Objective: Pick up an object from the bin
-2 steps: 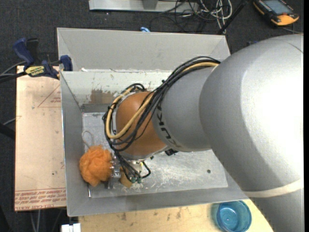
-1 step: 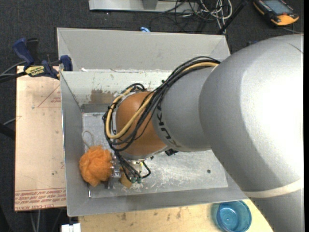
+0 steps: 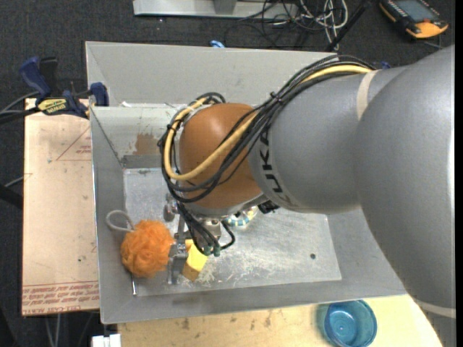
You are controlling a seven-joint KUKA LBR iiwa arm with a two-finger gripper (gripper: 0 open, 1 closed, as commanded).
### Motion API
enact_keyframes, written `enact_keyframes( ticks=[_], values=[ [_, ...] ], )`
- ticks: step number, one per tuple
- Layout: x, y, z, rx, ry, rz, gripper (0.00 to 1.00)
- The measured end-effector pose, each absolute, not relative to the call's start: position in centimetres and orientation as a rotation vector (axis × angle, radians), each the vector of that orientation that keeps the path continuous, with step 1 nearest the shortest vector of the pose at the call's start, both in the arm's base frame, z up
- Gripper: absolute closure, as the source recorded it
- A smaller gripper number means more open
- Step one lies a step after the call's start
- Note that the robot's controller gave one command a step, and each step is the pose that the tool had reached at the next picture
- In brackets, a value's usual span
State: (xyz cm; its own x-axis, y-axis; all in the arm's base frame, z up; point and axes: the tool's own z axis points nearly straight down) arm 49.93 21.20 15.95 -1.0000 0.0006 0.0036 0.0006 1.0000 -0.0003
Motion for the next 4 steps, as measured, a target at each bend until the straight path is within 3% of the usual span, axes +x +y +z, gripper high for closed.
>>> enact_keyframes(
  ticks=[1, 2, 3, 4],
  values=[
    [49.9, 21.7, 22.0, -0.014, -3.14, 0.0, 0.0],
    [52.3, 24.0, 7.7, -0.081, -3.147, 0.0, 1.0],
    [52.3, 24.0, 7.7, -0.083, -3.147, 0.0, 1.0],
    [52.7, 24.1, 9.8, -0.105, -3.138, 0.004, 1.0]
  ],
)
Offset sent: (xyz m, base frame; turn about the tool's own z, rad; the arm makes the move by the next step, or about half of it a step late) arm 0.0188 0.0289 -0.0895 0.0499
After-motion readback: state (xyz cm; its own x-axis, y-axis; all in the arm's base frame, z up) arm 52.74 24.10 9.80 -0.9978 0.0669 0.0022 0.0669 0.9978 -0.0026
